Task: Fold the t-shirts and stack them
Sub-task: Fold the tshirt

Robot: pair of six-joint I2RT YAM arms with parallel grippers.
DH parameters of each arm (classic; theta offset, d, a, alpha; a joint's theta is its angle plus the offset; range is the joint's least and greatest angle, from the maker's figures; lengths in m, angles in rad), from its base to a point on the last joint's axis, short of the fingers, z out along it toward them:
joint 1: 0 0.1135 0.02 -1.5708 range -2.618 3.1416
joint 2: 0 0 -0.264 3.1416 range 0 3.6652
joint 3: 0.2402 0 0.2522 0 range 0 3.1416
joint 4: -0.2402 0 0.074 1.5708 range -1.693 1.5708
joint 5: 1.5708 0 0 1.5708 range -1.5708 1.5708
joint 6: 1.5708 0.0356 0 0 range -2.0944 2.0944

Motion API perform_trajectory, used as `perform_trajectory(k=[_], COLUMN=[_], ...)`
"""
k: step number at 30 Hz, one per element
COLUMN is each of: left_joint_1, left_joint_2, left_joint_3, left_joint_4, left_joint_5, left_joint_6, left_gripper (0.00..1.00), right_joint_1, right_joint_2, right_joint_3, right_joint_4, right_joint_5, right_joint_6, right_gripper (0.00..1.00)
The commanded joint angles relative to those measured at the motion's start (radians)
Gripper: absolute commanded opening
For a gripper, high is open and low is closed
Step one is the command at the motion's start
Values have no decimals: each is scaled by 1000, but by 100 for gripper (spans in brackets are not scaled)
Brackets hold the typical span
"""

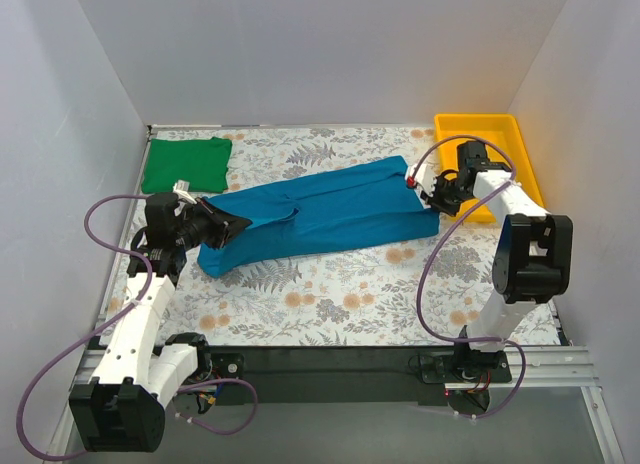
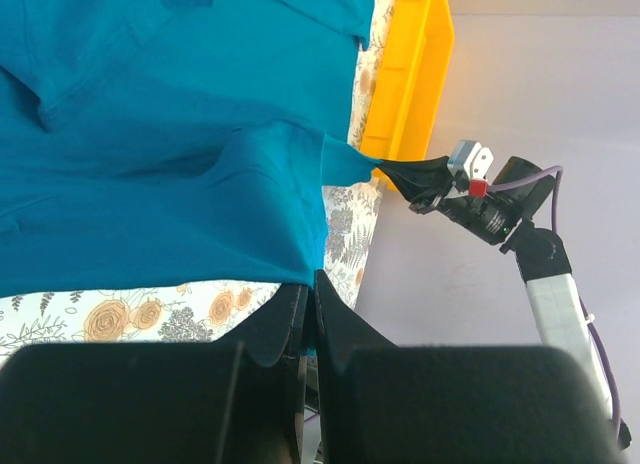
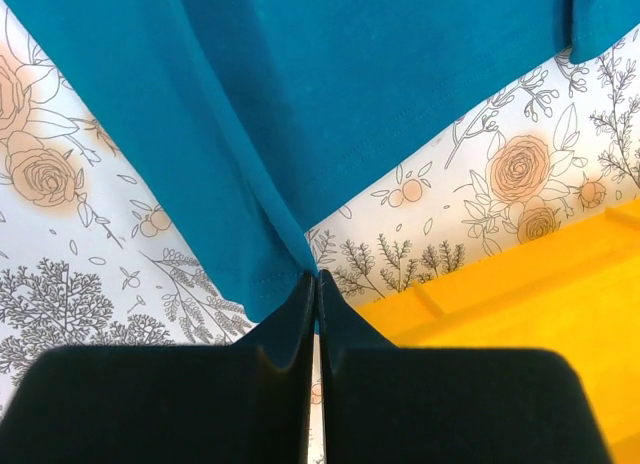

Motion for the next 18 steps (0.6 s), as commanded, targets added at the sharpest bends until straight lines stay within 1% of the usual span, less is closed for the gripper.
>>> perform_trajectory(k=[1,11,12,18], left_joint_1=[11,12,41,60], left_joint_2=[1,34,38,67], left_joint_3=[17,26,24,24], left_joint_4=[-9,3,6,23], left_joint_5=[19,25,28,39], left_joint_6=[26,41,43,53], left_gripper=[0,0,0,0], right_joint_1=[-2,8,10,18], right_joint_2=[18,67,72,98], right_joint_3=[57,117,120,154], right_joint_4=[-34,-42,-44,-47], right_joint_5=[-29,-20,-20,-11], right_joint_6=[10,24,25,39], right_gripper=[1,1,1,1])
